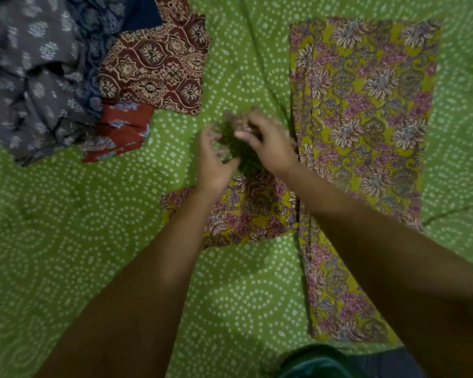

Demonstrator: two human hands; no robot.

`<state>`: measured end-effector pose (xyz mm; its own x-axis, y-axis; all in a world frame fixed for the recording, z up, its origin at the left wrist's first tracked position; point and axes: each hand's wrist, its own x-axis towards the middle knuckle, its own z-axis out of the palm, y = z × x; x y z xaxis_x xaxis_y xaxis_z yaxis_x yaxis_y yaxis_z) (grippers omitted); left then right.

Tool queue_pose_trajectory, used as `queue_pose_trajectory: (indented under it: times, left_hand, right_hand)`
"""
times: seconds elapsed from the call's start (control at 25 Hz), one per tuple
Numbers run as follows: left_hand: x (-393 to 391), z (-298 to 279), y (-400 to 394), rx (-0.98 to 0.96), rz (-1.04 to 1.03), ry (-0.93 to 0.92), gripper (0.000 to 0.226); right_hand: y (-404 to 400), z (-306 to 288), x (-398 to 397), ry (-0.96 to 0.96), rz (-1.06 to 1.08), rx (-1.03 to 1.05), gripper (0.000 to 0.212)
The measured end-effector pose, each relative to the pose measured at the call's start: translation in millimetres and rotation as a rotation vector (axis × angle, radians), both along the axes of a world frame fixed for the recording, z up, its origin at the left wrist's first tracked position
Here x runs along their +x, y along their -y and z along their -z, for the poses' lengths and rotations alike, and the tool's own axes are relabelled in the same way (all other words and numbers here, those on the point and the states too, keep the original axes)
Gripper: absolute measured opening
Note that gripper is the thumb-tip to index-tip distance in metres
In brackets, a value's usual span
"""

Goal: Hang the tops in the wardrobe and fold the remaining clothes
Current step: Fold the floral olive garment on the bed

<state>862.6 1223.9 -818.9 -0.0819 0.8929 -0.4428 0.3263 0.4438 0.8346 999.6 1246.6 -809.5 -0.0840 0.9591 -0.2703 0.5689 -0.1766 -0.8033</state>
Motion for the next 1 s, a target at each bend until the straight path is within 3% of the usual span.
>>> queue_pose_trajectory:
  times: [0.08, 0.16, 0.2, 0.24, 0.32, 0.44, 0.6, 0.68, 0.76, 0.88, 1.0]
  left_hand:
    - [-4, -6, 2, 0.169, 0.138, -0.038, 0.084]
    - [-3, -16, 0, 0.151, 0.182, 0.044, 0.054]
    - [-2, -24, 0, 0.077, 0.161, 0.118, 0.037]
    - [-3, -28, 2, 0.025, 0.111, 0.164, 0.026]
    - [-12, -29, 10, -0.010, -0.008, 0.141, 0.016]
    - [-34, -25, 34, -0.118, -0.198, 0.080, 0.026]
    - [-62, -26, 70, -0.228, -0.148, -0.018, 0.068]
    - [-72, -29, 84, -0.102, -0.051, 0.010, 0.076]
    - [-75, -34, 92, -0.023, 0.102, -0.009, 0.067]
    - [-74, -35, 98, 0.029, 0.225, -0.161, 0.055]
    - [-73, -34, 106, 0.016, 0.169, -0.307, 0.059]
  right_hand:
    - [21, -11, 0, -0.480, 0.036, -0.105, 0.005]
    - [24, -22, 4, -0.785, 0.091, -0.202, 0.011]
    - [21, -27, 5, -0.833, 0.145, -0.207, 0.013]
    - [16, -32, 7, -0.791, 0.205, -0.169, 0.011]
    - [7, -34, 12, -0.486, 0.306, -0.042, 0.007]
    - [17, -31, 30, -0.048, 0.344, 0.086, 0.022]
    - [84, -24, 37, 0.437, -0.075, 0.014, 0.056]
    - [126, -17, 25, 0.539, -0.284, 0.023, 0.061]
    - [155, -3, 14, 0.659, -0.418, 0.130, 0.055]
    - [159, 13, 12, 0.767, -0.404, 0.259, 0.054]
    - [150, 10, 12, 0.771, -0.285, 0.073, 0.055]
